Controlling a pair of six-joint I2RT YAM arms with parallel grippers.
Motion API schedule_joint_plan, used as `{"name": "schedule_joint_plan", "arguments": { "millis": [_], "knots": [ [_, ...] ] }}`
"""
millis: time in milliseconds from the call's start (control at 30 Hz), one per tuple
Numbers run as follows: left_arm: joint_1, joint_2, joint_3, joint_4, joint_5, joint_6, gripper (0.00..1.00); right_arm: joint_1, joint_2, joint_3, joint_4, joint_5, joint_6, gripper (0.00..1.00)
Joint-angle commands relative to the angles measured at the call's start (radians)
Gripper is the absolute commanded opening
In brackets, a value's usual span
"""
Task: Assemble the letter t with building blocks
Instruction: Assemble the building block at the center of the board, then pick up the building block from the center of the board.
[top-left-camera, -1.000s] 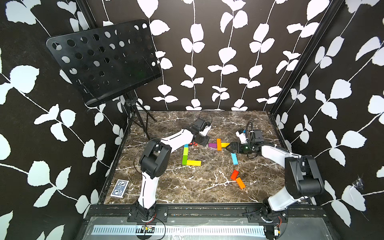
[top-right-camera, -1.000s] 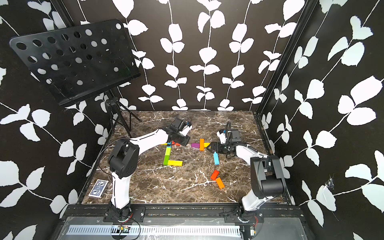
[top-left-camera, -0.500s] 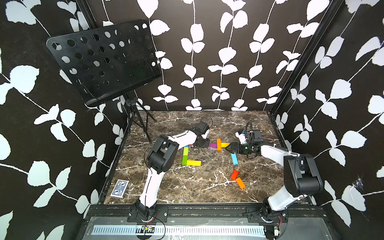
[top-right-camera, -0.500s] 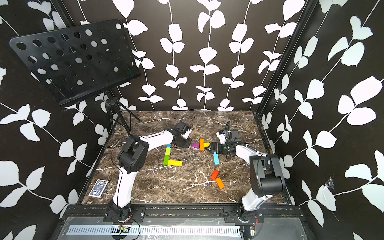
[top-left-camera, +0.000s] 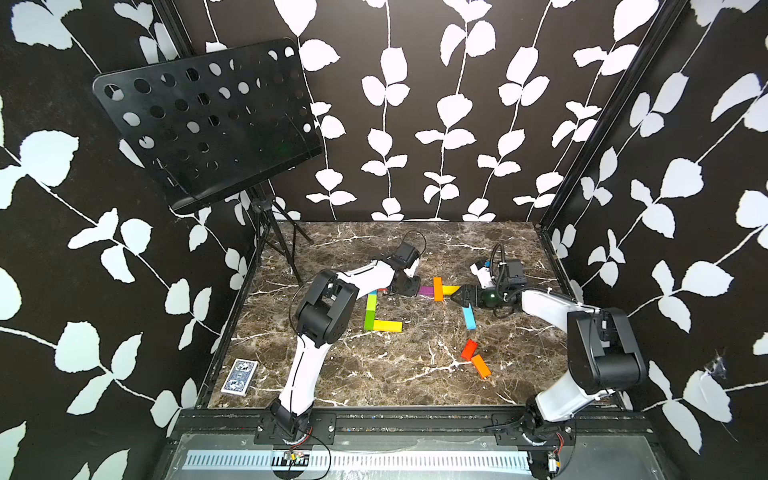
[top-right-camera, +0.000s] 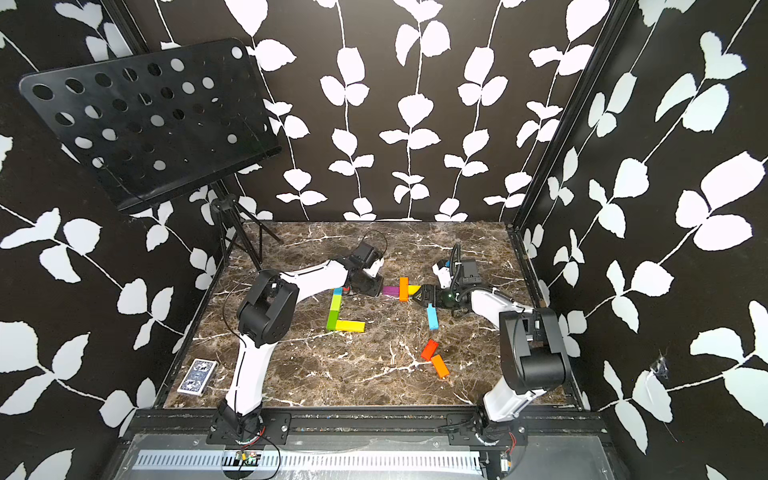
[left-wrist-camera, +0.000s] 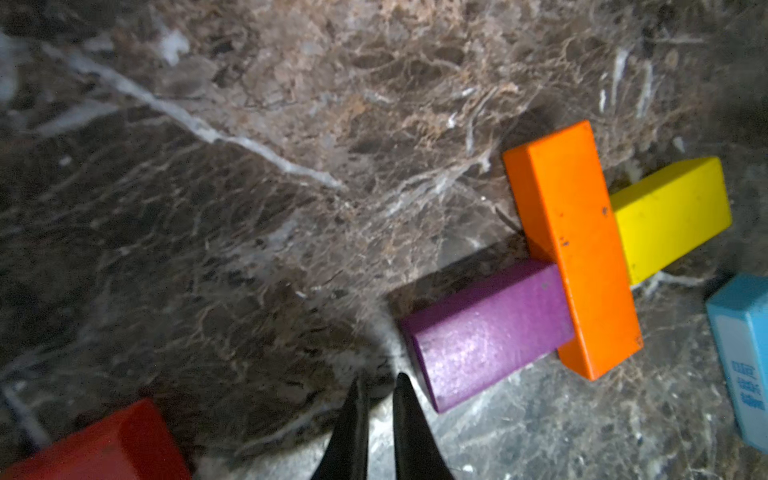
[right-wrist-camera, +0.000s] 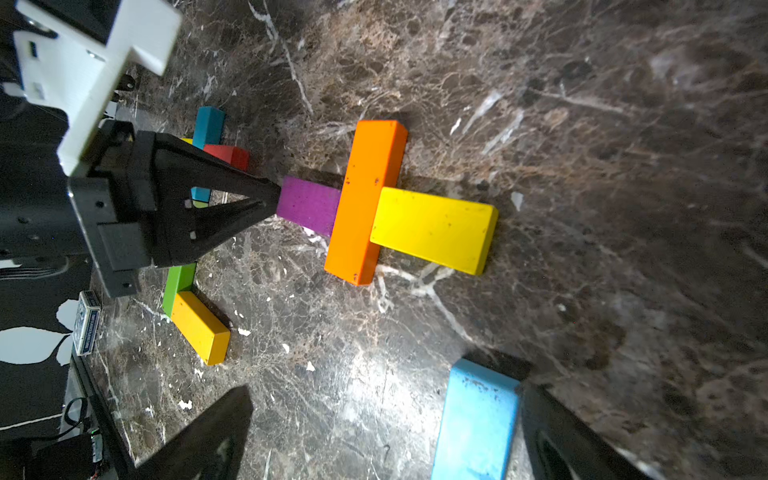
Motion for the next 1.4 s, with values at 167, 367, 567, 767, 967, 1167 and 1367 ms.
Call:
{"name": "schedule_joint_plan", "arguments": {
  "millis": [167, 367, 567, 767, 967, 1167, 1367],
  "knots": [
    [-0.016, 0.014, 0.023, -0.035, 0.014, -0.006, 0.17, -0.005, -0.005, 0.014, 0.013, -0.022, -0.015, 0.99],
    [-0.016, 0.016, 0.027, -0.061, -0.028, -0.013, 0.18, -0.004, -0.005, 0.015, 0.011, -0.023, -0.015, 0.99],
    [-0.011, 0.013, 0.046, -0.086, -0.118, 0.012, 0.23, -0.004, -0.008, 0.014, 0.010, -0.015, -0.016, 0.99],
    [-0.003, -0.055, 0.053, -0.030, -0.087, 0.127, 0.35, -0.001, -0.110, -0.001, -0.015, 0.052, -0.027, 0.96],
    [-0.013, -0.204, -0.038, 0.080, -0.065, 0.182, 0.43, 0.062, -0.285, -0.031, -0.123, 0.244, -0.040, 0.94],
    [-0.067, -0.371, -0.217, 0.192, -0.034, 0.231, 0.99, 0.136, -0.305, -0.090, -0.191, 0.335, 0.054, 0.76],
    [-0.140, -0.489, -0.352, 0.155, -0.063, 0.324, 0.99, 0.210, -0.385, -0.192, -0.170, 0.405, 0.156, 0.63]
  ]
}}
